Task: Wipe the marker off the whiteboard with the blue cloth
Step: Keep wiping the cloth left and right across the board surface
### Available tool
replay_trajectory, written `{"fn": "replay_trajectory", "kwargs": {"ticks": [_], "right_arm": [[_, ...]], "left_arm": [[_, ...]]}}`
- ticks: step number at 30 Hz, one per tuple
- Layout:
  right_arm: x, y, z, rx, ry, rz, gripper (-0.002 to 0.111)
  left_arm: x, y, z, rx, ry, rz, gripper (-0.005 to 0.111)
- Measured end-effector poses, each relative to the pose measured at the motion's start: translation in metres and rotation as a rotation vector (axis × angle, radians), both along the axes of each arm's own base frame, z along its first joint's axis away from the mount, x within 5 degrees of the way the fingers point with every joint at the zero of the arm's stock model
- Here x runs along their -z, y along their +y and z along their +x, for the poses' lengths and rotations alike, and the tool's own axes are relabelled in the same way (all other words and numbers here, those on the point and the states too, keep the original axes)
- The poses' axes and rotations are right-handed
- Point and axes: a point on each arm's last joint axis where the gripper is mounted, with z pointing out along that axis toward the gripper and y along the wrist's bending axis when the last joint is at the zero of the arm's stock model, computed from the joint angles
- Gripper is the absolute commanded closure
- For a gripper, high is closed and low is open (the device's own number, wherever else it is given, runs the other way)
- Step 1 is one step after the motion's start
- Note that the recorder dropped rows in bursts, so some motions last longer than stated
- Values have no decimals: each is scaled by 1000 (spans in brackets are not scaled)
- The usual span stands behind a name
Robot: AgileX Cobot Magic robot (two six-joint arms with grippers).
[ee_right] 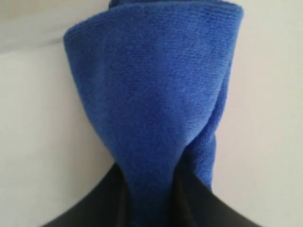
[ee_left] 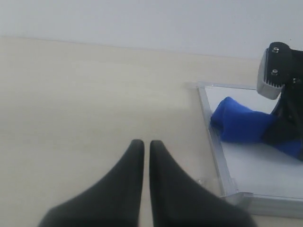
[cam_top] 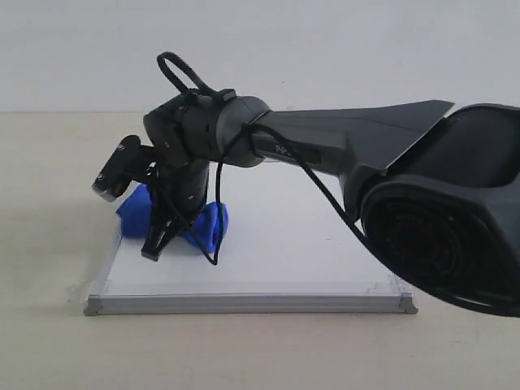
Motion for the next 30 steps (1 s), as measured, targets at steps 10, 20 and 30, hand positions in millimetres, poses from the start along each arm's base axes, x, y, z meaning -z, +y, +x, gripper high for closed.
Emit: {"fn": "replay_trajectory", "kwargs": {"ticks": [10, 20, 30], "right_arm": [[-10, -51, 32, 310, -105, -136, 108], [-9, -34, 8, 167, 187, 21, 108], [-41, -33, 4, 270, 147, 67, 108]], "left_arm": [[0, 0, 0, 0, 0, 0, 102], [0, 0, 0, 0, 0, 0, 102], [0, 0, 0, 0, 0, 0, 102]]}}
